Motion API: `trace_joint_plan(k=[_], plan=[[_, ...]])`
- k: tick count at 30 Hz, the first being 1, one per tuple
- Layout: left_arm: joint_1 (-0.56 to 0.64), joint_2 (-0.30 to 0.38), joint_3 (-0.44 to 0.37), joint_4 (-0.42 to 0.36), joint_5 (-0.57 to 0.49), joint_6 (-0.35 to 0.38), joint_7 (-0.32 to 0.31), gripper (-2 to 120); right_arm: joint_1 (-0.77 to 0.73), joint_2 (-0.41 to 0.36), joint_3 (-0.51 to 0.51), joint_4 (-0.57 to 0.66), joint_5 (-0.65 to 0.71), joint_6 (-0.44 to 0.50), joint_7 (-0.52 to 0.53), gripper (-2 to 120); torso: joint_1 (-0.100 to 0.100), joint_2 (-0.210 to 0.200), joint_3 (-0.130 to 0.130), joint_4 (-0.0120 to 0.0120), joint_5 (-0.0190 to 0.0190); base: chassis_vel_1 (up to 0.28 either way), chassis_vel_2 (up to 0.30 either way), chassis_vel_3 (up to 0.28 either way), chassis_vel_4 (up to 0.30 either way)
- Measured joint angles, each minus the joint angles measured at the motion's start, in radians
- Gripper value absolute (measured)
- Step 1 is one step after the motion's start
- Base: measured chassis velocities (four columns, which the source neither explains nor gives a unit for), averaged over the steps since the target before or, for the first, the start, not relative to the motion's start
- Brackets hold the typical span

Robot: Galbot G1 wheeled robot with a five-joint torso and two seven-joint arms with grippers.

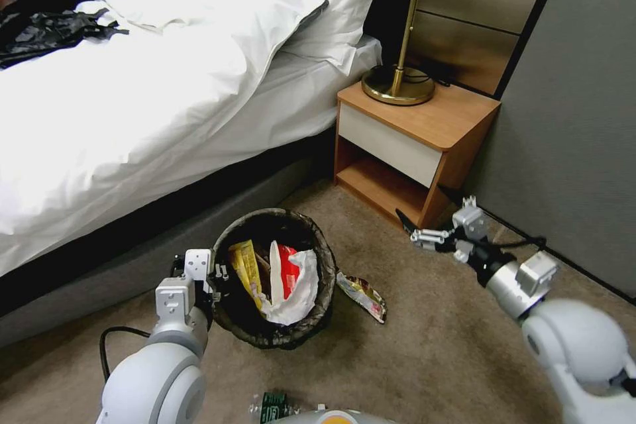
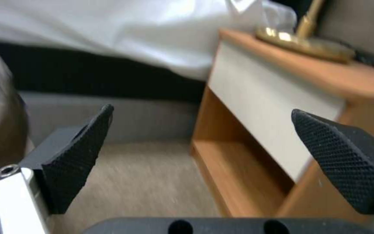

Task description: Pick up the trash bin, then pick up the garbage from the floor and place it into the trash bin.

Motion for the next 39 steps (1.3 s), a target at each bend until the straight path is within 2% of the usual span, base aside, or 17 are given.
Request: trace_joint_plan(k=[4, 12, 15, 17, 25, 34, 39], plan=[[0.001, 0.003, 0.001, 0.0, 0.0, 0.0, 0.0, 0, -0.001, 0.007, -0.025, -0.045, -0.023, -0.014, 0.024, 100, 0.0, 0.0, 0.0, 0.0, 0.0, 0.0, 0.0, 0.0, 0.0], [0.004, 0.003, 0.002, -0.001, 0.002, 0.0, -0.001, 0, 0.104, -0.063, -0.125, -0.215, -0.027, -0.128, 0.083, 100, 0.0, 0.0, 0.0, 0.0002, 0.0001, 0.0, 0.0, 0.0, 0.0], [0.004, -0.002, 0.002, 0.0, 0.005, 0.0, -0.002, 0, 0.158, -0.078, -0.199, -0.299, -0.017, -0.188, 0.121, 100, 0.0, 0.0, 0.0, 0.0002, 0.0001, 0.0, 0.0, 0.0, 0.0], [0.004, -0.002, 0.002, 0.0, 0.005, 0.0, -0.002, 0, 0.161, -0.078, -0.202, -0.304, -0.016, -0.189, 0.123, 100, 0.0, 0.0, 0.0, 0.0002, 0.0001, 0.0, 0.0, 0.0, 0.0], [0.002, -0.003, 0.001, 0.01, 0.008, 0.0, -0.002, 0, 0.23, -0.045, -0.306, -0.464, -0.01, -0.212, 0.15, 100, 0.0, 0.0, 0.0, 0.0, 0.0, 0.0, 0.0, 0.0, 0.0], [0.001, -0.003, 0.006, 0.015, 0.011, 0.0, -0.003, 0, 0.331, -0.012, -0.417, -0.636, 0.005, -0.226, 0.131, 100, 0.0, 0.0, 0.0, 0.0002, 0.0001, 0.0, 0.0, 0.0, 0.0], [0.001, -0.003, 0.006, 0.017, 0.011, 0.0, -0.003, 0, 0.374, -0.001, -0.46, -0.691, 0.002, -0.222, 0.12, 100, 0.0, 0.0, 0.0, 0.0002, -0.0001, 0.0, 0.0, 0.0, 0.0]])
